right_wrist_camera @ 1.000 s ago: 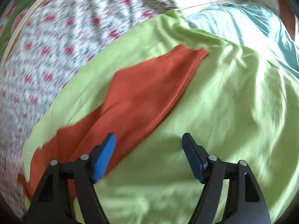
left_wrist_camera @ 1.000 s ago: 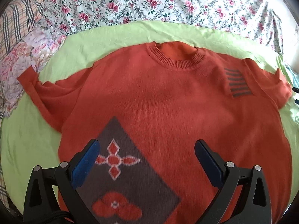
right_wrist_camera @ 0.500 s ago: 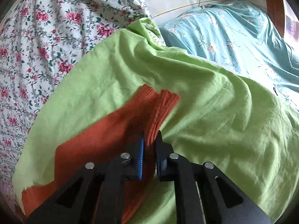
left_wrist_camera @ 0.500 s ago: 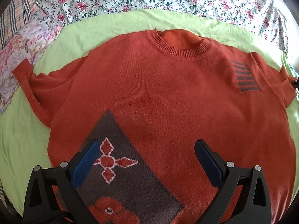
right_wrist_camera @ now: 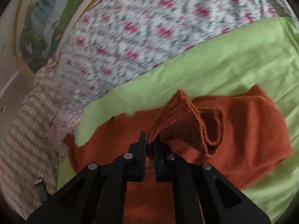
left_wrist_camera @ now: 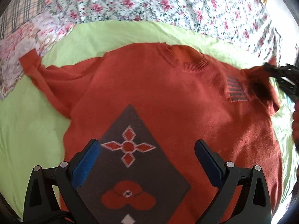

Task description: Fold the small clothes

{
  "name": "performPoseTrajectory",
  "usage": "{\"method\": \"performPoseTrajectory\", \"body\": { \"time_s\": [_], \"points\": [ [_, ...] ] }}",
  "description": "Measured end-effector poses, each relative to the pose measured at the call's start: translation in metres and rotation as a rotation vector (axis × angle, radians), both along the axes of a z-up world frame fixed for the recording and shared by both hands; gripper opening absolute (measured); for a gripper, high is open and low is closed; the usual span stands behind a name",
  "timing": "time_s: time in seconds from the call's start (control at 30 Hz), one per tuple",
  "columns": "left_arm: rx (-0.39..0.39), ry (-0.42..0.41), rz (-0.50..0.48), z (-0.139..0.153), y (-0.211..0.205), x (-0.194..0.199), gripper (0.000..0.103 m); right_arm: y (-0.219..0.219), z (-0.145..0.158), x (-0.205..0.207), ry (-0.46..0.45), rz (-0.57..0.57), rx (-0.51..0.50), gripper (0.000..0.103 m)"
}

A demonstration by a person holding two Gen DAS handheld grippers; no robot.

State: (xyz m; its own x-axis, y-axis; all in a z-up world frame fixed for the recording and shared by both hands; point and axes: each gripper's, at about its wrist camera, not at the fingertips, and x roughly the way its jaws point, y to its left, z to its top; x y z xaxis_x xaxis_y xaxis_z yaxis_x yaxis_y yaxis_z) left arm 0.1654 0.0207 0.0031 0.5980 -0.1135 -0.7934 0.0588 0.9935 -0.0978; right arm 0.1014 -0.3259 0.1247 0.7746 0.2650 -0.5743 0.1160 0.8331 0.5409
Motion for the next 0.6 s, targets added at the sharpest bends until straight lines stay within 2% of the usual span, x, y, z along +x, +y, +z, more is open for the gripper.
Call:
{"method": "performPoseTrajectory", "body": {
  "time_s": [0.17, 0.3, 0.47, 0.6],
  "points": [
    [-0.070, -0.031, -0.010, 0.006, 0.025, -0.011, 0.101, 0.125, -0.031, 0.042, 0.053, 0.235, 0.061, 0.008],
    [-0.111, -0.036, -0.005, 0.005, 0.041, -0.015, 0.102, 0.183, -0.057, 0.072, 0.109, 0.338, 0.093, 0.008],
    [-0.124, -0.026, -0.017, -0.001, 0.045, -0.014, 0.102, 0.212, -0.091, 0.087, 0.184, 0.391, 0.109, 0.008],
    [-0.110, -0.011, -0.057, -0.010, 0.033, 0.000, 0.102, 0.211, -0.109, 0.090, 0.229, 0.375, 0.135, 0.018]
  ]
}}
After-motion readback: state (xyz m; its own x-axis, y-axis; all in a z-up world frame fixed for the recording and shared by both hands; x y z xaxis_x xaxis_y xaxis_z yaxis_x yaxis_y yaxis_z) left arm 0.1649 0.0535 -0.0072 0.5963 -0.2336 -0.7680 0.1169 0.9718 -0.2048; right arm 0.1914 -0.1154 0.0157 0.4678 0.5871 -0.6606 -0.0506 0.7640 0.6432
